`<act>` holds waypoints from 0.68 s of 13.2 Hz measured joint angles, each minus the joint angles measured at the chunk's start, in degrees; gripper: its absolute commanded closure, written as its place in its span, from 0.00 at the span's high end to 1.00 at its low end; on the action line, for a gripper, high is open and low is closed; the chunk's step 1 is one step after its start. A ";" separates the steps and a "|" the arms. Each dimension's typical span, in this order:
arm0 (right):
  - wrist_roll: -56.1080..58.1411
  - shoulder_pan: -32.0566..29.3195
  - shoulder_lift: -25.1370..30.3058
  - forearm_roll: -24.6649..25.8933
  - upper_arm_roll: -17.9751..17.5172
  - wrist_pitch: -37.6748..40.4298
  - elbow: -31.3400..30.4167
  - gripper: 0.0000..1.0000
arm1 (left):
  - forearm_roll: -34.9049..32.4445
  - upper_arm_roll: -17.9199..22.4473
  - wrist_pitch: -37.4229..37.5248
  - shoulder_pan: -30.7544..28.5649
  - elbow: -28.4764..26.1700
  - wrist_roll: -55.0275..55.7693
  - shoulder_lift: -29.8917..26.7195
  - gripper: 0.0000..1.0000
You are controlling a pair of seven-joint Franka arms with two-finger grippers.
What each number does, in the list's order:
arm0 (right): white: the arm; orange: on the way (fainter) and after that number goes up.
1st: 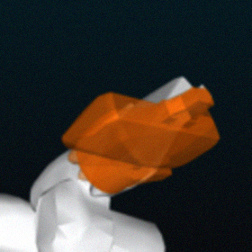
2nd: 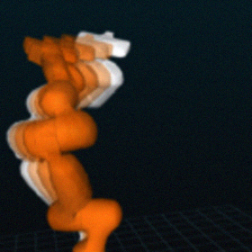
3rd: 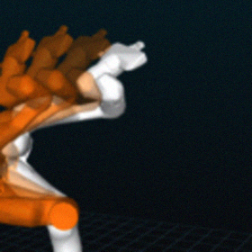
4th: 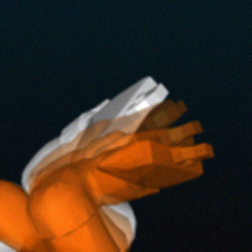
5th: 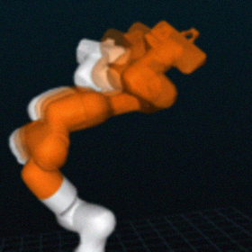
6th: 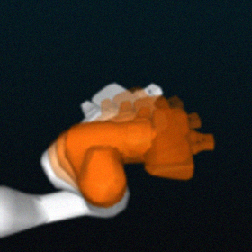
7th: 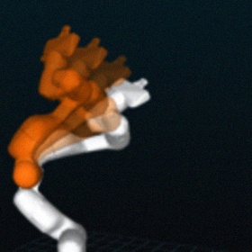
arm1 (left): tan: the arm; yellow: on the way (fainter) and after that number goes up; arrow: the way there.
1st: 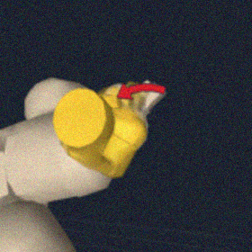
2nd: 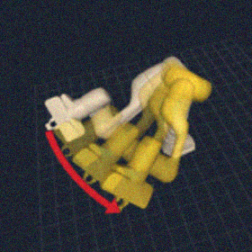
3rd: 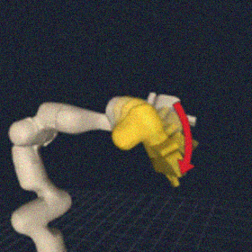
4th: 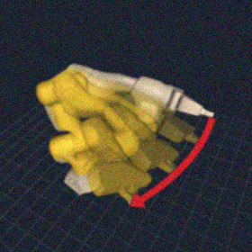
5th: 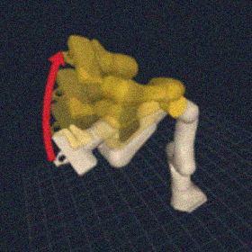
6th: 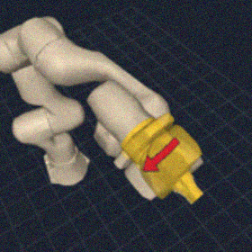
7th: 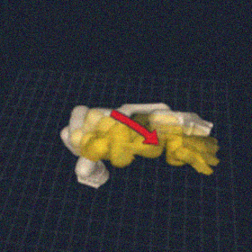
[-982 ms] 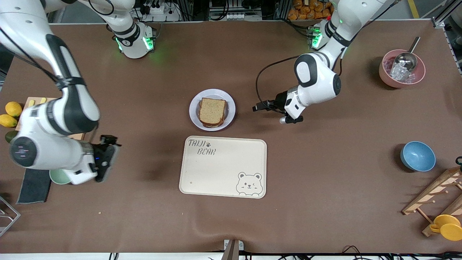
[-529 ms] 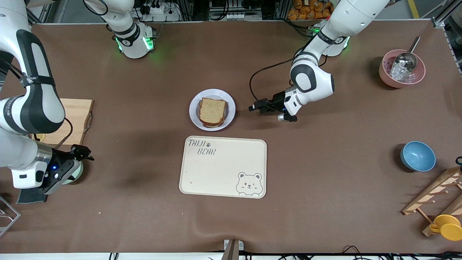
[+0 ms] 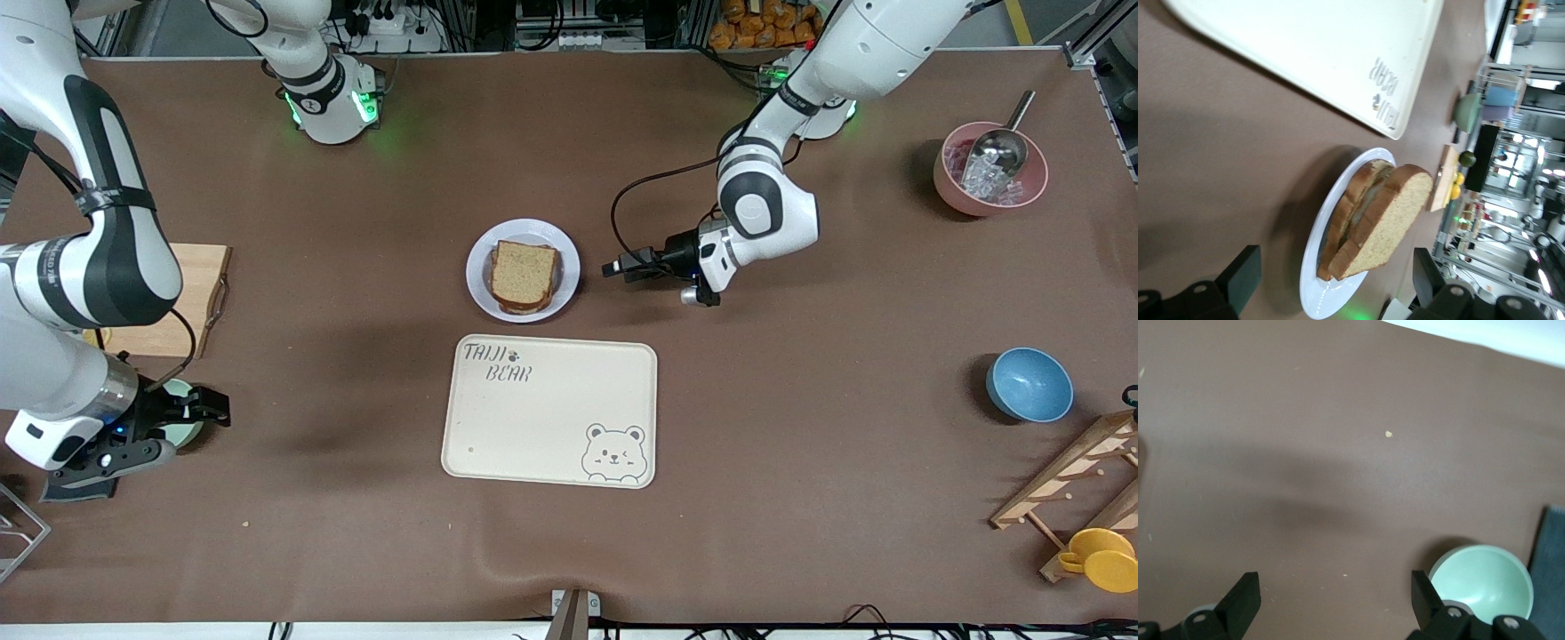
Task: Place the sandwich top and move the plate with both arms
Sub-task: 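Grasp the plate rim with the left gripper while the right gripper retracts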
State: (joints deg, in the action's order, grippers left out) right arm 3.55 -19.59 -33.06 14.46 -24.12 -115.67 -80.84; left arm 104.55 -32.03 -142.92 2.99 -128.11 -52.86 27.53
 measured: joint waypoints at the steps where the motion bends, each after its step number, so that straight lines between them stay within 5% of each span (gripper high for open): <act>1: -3.48 0.02 0.00 0.08 -0.01 0.38 -0.09 1.00 | 0.14 0.05 1.58 -0.80 0.00 -2.00 0.73 0.98; 9: -14.74 -0.84 -0.27 0.12 0.76 4.39 -3.49 1.00 | 1.58 0.03 8.51 -3.71 2.65 -15.81 8.40 0.90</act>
State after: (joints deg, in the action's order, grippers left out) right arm -11.19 -20.43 -33.33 14.57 -23.36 -111.28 -84.33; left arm 106.12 -32.00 -134.41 -0.72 -125.46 -68.67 35.94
